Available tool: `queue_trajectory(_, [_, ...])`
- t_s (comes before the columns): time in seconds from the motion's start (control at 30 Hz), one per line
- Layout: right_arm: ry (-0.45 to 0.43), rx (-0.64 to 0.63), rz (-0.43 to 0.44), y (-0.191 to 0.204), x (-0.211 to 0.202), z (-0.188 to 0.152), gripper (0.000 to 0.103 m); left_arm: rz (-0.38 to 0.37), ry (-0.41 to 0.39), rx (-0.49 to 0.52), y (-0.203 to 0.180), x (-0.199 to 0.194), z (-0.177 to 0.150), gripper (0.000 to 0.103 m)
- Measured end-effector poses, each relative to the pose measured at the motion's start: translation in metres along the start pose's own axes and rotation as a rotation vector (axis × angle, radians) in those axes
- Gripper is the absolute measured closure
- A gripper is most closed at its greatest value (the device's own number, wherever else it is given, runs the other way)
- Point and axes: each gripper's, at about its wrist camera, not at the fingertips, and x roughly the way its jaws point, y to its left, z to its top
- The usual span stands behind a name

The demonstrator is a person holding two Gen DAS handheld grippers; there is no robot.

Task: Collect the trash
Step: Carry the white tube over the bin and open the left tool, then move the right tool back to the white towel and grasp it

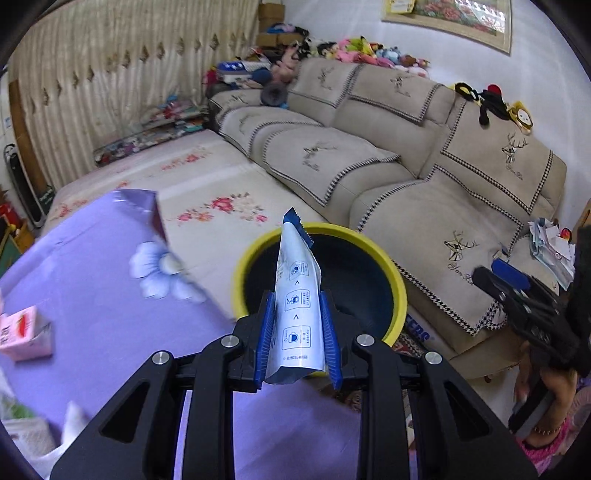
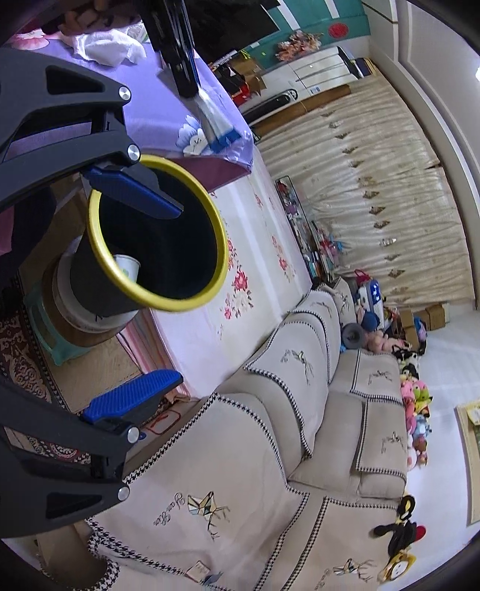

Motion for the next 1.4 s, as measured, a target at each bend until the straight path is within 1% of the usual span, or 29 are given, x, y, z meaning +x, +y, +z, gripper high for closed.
queue_trajectory(0.13, [0.001, 0.021, -0.013, -0.011, -0.001, -0.004, 0.024, -0.009, 0.035, 0.017, -0.014, 0.035, 0.012, 0.077])
queue_trajectory(0.27, [0.004, 0.036, -0.024, -0.019, -0.001, -0.006, 0.024, 0.002, 0.058, 0.021, -0.018, 0.061, 0.02, 0.077])
queue_trajectory(0.37, [0.006, 0.043, -0.03, -0.022, 0.0, -0.006, 0.024, 0.019, 0.056, 0.011, -0.017, 0.075, 0.024, 0.064])
queue_trajectory(0.43, [0.008, 0.046, -0.03, -0.022, 0.0, -0.006, 0.024, 0.033, 0.054, 0.009, -0.017, 0.082, 0.027, 0.053])
queue_trajectory(0.47, [0.008, 0.046, -0.03, -0.02, 0.0, -0.005, 0.024, 0.036, 0.048, 0.007, -0.017, 0.083, 0.027, 0.046])
queue_trajectory(0.5, [0.008, 0.045, -0.03, -0.021, 0.0, -0.005, 0.024, 0.039, 0.042, 0.006, -0.017, 0.083, 0.028, 0.042])
queue_trajectory(0.6, [0.009, 0.042, -0.026, -0.018, -0.001, -0.006, 0.024, 0.035, 0.034, -0.01, -0.011, 0.072, 0.024, 0.037])
queue_trajectory(0.67, [0.008, 0.039, -0.024, -0.016, -0.003, -0.006, 0.024, 0.022, 0.013, -0.02, -0.007, 0.055, 0.021, 0.035])
queue_trajectory(0.77, [0.016, 0.03, -0.017, -0.009, -0.002, -0.007, 0.023, 0.018, -0.046, -0.037, 0.0, 0.014, 0.012, 0.025])
queue_trajectory(0.8, [0.022, 0.024, -0.01, -0.005, -0.001, -0.008, 0.023, 0.026, -0.066, -0.04, 0.002, 0.0, 0.008, 0.022])
queue_trajectory(0.9, [0.041, -0.002, 0.014, 0.01, 0.003, -0.012, 0.023, 0.047, -0.118, -0.05, 0.014, -0.048, -0.008, 0.02])
queue_trajectory(1.0, [0.057, -0.038, 0.051, 0.033, 0.005, -0.016, 0.023, 0.068, -0.173, -0.084, 0.029, -0.096, -0.029, 0.016])
queue_trajectory(1.1, [0.066, -0.076, 0.095, 0.059, 0.005, -0.021, 0.023, 0.123, -0.229, -0.125, 0.05, -0.145, -0.055, 0.016])
queue_trajectory(1.2, [0.081, -0.129, 0.152, 0.094, 0.004, -0.028, 0.023, 0.224, -0.279, -0.165, 0.076, -0.196, -0.088, 0.013])
queue_trajectory(1.3, [0.104, -0.2, 0.218, 0.136, 0.005, -0.036, 0.023, 0.298, -0.299, -0.216, 0.101, -0.234, -0.118, 0.013])
queue_trajectory(1.4, [0.122, -0.255, 0.275, 0.172, 0.004, -0.045, 0.023, 0.346, -0.318, -0.279, 0.127, -0.268, -0.148, 0.013])
